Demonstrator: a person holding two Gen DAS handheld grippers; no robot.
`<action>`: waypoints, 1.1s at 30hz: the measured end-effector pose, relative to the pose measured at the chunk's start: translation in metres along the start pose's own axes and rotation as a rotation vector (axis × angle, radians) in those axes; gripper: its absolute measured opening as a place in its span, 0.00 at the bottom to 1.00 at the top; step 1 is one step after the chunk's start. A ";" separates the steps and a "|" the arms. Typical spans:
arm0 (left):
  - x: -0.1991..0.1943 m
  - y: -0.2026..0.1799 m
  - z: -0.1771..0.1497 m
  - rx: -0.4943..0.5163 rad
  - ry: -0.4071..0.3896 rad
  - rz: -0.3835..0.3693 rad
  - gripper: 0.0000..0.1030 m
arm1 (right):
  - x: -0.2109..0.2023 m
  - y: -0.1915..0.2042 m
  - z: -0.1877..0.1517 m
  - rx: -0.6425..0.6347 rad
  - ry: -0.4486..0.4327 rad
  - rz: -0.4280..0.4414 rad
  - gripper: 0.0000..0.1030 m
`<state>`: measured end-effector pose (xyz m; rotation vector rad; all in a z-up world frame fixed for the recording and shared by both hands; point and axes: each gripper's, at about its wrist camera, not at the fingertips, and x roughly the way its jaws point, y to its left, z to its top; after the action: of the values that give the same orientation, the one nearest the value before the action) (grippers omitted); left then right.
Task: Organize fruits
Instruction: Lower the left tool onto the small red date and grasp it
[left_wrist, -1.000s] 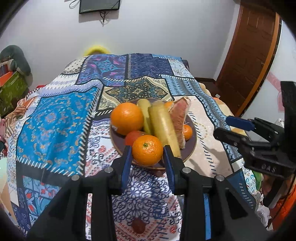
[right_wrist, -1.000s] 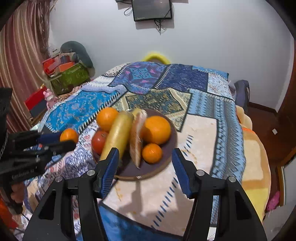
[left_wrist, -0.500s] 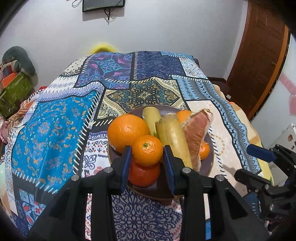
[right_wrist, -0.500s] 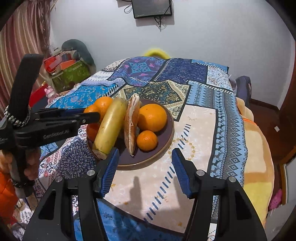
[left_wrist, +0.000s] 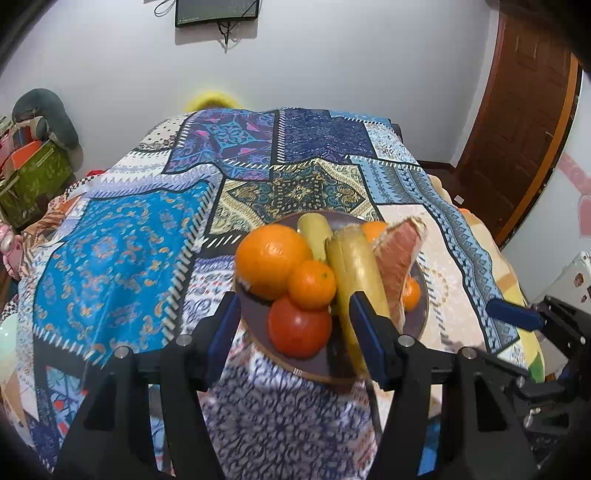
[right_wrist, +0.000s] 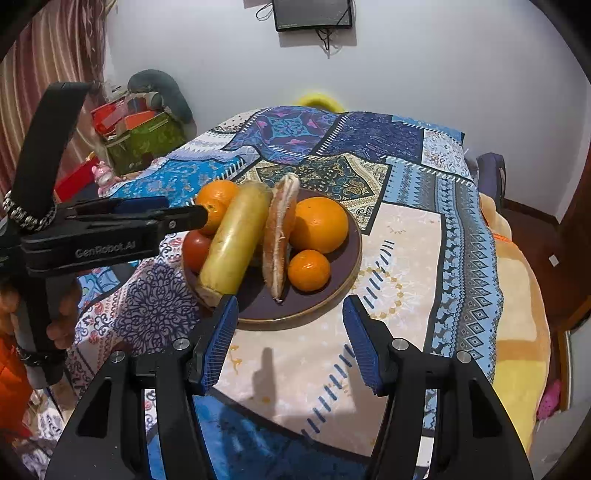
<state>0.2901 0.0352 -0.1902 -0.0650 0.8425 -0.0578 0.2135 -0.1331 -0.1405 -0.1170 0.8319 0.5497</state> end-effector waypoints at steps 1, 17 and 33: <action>-0.006 0.002 -0.003 0.000 0.001 0.002 0.59 | -0.002 0.002 0.000 -0.002 -0.002 0.000 0.54; -0.084 0.042 -0.053 -0.016 0.000 0.055 0.59 | -0.038 0.044 -0.008 -0.012 -0.037 -0.029 0.54; -0.061 0.028 -0.109 0.024 0.144 -0.068 0.60 | -0.012 0.065 -0.026 -0.046 0.075 -0.089 0.54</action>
<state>0.1685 0.0637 -0.2190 -0.0675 0.9838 -0.1378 0.1565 -0.0907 -0.1424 -0.2169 0.8830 0.4826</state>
